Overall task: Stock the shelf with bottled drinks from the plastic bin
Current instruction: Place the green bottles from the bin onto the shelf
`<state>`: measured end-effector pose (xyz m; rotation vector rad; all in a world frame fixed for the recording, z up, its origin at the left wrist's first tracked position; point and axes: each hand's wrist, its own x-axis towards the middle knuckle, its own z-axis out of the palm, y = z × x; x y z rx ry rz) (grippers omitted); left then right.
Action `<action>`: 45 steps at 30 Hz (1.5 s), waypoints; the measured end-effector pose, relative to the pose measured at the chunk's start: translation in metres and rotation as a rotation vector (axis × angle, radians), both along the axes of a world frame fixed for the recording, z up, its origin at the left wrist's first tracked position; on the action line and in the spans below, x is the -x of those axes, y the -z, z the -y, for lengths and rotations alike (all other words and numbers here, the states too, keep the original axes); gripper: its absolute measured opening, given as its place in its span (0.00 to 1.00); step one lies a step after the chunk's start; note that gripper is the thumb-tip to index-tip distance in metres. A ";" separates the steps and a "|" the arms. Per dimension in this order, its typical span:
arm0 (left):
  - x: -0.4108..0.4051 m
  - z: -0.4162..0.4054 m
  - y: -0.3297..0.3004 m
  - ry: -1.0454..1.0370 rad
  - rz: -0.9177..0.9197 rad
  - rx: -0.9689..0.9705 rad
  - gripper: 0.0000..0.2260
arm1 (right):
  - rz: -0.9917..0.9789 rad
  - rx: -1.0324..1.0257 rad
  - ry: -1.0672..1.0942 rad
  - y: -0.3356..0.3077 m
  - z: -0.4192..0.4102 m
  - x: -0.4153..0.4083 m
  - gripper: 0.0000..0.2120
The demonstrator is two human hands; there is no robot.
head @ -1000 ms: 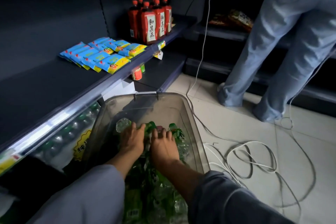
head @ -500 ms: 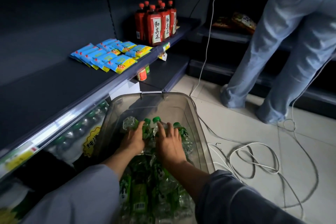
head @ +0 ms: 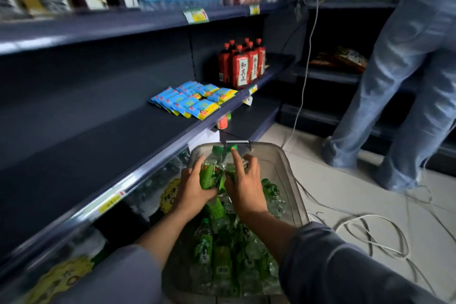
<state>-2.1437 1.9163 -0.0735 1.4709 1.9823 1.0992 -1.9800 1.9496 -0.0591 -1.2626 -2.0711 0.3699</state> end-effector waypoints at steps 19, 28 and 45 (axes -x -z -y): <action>0.140 0.275 -0.157 -0.403 0.125 -0.243 0.27 | -0.222 -0.209 -0.402 -0.128 0.199 0.158 0.37; 0.238 0.429 -0.158 -0.541 0.067 -0.198 0.28 | -0.245 -0.095 -0.619 -0.126 0.311 0.278 0.38; 0.381 0.504 -0.097 -0.824 0.124 -0.236 0.32 | -0.299 -0.034 -0.804 -0.069 0.405 0.445 0.27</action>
